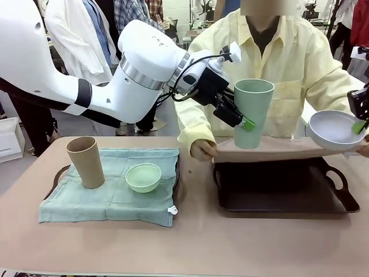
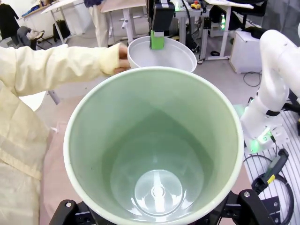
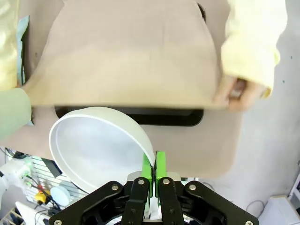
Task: Set up a tray with a mat and arrange the tableware.
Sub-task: Place the Picnic Bowl and Reusable plastic cup back onto the Handle tray in front of the human's position.
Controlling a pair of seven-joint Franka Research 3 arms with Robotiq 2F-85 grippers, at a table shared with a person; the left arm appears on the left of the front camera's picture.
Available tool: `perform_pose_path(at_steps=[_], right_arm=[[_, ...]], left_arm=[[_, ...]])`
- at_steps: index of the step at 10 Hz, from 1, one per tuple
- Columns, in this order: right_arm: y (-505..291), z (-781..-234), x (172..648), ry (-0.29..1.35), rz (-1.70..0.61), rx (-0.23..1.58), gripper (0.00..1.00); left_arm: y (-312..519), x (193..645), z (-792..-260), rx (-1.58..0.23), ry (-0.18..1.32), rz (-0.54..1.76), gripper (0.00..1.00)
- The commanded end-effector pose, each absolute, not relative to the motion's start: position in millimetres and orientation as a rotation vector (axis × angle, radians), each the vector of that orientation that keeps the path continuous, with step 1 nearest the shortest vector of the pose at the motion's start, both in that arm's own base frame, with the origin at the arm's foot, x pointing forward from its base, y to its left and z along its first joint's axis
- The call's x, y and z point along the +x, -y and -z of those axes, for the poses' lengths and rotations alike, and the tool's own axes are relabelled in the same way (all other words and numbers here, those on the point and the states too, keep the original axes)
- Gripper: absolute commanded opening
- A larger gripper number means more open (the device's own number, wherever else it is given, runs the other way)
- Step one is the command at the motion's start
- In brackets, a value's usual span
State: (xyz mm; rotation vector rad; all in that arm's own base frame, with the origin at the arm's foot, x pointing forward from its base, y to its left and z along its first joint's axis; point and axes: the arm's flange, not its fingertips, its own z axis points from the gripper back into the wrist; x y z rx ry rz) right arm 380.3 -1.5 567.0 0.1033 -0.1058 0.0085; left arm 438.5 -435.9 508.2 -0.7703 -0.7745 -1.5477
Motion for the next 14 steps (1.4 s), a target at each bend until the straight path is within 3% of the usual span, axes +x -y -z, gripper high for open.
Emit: perform_pose_path(at_steps=[1,14], right_arm=[[2.3,-565.1,381.3,0.104,-0.005,0.103,0.00],[2.3,-565.1,381.3,0.104,-0.005,0.103,0.00]], left_arm=[[436.3,439.0,-510.3,-0.775,0.780,1.552,0.00],[436.3,439.0,-510.3,-0.775,0.780,1.552,0.00]])
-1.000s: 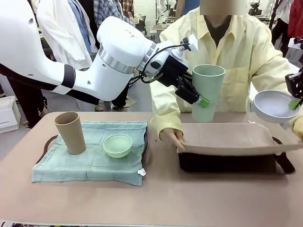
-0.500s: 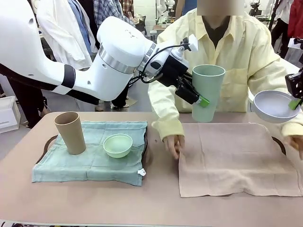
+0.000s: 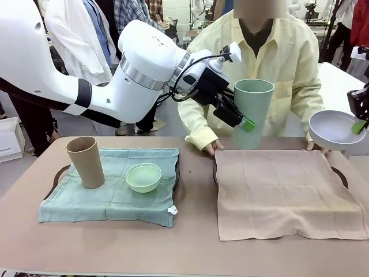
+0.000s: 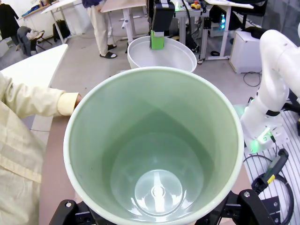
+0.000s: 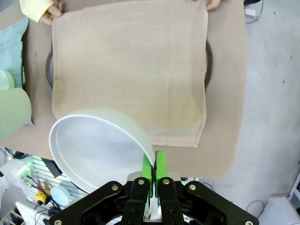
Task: Set up a tray with a mat and arrange the tableware.
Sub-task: Place the Picnic Bowl and Reusable plastic cup back onto the Handle tray in front of the human's position.
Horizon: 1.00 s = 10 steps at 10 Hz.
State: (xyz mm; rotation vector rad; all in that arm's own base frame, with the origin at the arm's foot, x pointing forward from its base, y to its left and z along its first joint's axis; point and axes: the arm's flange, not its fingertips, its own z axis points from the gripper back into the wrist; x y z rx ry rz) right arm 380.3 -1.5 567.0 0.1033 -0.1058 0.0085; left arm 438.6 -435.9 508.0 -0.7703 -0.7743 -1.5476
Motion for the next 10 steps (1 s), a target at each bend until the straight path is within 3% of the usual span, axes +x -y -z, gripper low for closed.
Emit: perform_pose_path(at_steps=[1,10], right_arm=[[2.3,-565.1,381.3,0.104,-0.005,0.103,0.00],[2.3,-565.1,381.3,0.104,-0.005,0.103,0.00]], left_arm=[[436.3,439.0,-510.3,-0.775,0.780,1.552,0.00],[436.3,439.0,-510.3,-0.775,0.780,1.552,0.00]])
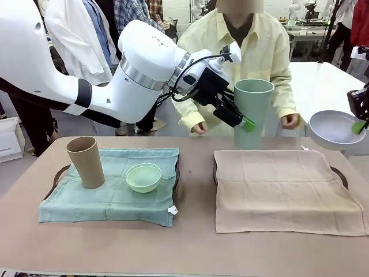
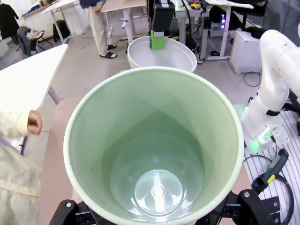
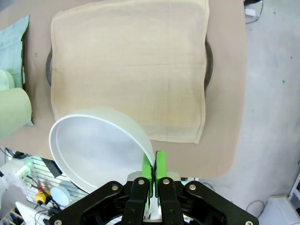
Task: Set up a tray with a mat and arrange the tableware.
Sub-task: Place the Picnic Bowl and Reusable plastic cup back onto the Handle tray in front of the human's position.
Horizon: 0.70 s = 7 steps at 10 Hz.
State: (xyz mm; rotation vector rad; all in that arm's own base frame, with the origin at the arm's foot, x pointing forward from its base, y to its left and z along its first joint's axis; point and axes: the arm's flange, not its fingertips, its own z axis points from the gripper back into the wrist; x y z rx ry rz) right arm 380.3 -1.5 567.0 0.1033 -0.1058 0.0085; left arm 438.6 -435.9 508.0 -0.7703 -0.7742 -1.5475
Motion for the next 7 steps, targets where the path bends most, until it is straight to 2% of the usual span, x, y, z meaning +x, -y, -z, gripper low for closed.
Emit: perform_pose_path(at_steps=[1,3,7], right_arm=[[2,-567,380,0.106,-0.008,0.103,0.04],[1,-529,402,0.079,-0.011,0.119,0.04],[-1,-466,426,0.034,-0.012,0.151,0.04]], left_arm=[[436,439,-508,-0.770,0.774,1.548,0.85],[431,457,-472,-0.841,0.784,1.560,0.85],[438,470,-420,-0.870,0.813,1.637,0.85]])
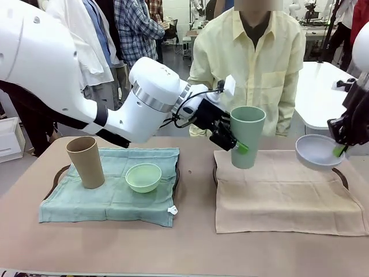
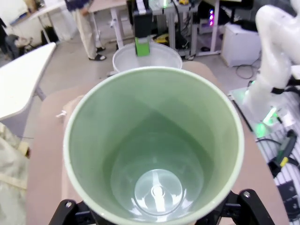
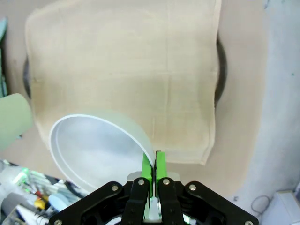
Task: Set up a tray with a mat and arrange the tableware.
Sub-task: Place the Picnic Bowl and Reusable plastic cup back onto the Handle tray in front of the human's position.
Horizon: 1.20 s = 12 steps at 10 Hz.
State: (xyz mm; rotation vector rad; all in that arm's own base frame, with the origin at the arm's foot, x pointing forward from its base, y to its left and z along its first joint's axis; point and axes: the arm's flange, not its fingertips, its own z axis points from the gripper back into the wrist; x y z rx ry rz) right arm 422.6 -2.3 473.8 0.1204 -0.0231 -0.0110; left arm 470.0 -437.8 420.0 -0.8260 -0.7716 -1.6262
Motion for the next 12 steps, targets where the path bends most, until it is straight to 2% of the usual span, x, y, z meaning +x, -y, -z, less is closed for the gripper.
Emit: perform_pose_path(at_steps=[1,12], right_arm=[[-2,-451,432,0.036,-0.018,0.143,0.04],[-17,-369,466,0.003,-0.075,0.163,0.04]], left_arm=[[441,475,-408,-0.871,0.818,1.648,0.85],[463,517,-331,-0.813,0.842,1.719,0.85]])
